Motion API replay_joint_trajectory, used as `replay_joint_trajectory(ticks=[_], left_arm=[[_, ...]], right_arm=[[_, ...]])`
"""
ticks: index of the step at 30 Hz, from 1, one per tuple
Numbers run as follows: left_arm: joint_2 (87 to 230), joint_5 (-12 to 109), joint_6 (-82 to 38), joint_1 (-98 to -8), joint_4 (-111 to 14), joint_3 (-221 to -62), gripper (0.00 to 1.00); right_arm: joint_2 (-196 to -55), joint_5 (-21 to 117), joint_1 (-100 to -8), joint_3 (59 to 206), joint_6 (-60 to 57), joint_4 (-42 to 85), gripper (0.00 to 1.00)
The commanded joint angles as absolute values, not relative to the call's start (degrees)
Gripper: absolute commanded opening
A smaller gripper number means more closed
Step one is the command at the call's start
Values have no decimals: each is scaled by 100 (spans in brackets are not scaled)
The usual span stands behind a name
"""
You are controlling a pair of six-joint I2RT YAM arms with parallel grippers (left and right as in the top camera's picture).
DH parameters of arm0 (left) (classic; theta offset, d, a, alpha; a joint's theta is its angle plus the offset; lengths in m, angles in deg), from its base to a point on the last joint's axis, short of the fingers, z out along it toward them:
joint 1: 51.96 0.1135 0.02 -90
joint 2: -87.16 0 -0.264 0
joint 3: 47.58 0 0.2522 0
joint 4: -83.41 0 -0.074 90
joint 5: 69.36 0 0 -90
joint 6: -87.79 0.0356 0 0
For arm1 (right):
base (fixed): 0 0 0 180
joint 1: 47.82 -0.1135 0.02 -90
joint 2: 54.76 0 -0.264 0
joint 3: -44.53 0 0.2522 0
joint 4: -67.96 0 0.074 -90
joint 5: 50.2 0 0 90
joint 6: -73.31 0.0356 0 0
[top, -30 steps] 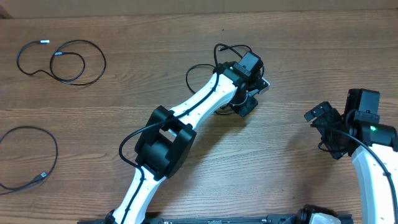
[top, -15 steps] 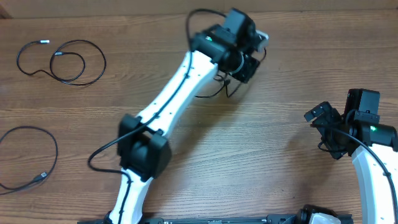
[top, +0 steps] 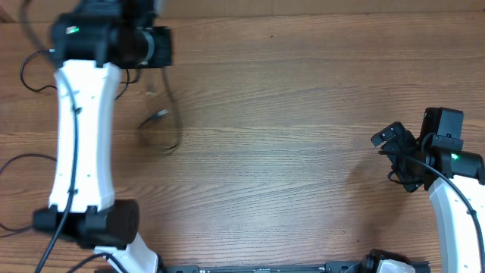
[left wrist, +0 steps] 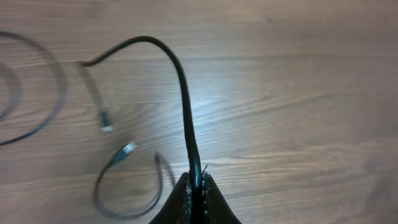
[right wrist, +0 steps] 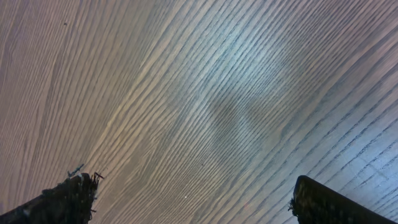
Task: Untangle cables
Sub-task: 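Carry the cable with the left gripper to the upper left and lower it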
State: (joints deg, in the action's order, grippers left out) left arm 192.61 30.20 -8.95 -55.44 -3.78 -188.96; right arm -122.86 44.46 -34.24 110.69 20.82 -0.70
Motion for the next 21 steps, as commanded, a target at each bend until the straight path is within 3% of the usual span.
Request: replay_joint_trajectory(ticks=[1,8,15,18,21], left_arm=[[18975,2915,-1020,-5273,-201,-19031,4],[18973,1709,-1973,-5199,407,-19027,4],[18990,-608,-2600,-5197,354,-19001,4],[18990,-468,-2036,-5197,-496,-19001,4],[18990,603,-1889,-5197,-1034,-19001,4]], right_arm=[[-12303,4464,-3393,11076,2146,-26,100],[-12303,4464,-3393,11076,2144,-30,100],[-12303,4464,-3393,11076,2144,-28,100],[-12303,4464,-3393,11076,2144,-28,100],[-12303,4464,-3393,11076,2146,-30,100]])
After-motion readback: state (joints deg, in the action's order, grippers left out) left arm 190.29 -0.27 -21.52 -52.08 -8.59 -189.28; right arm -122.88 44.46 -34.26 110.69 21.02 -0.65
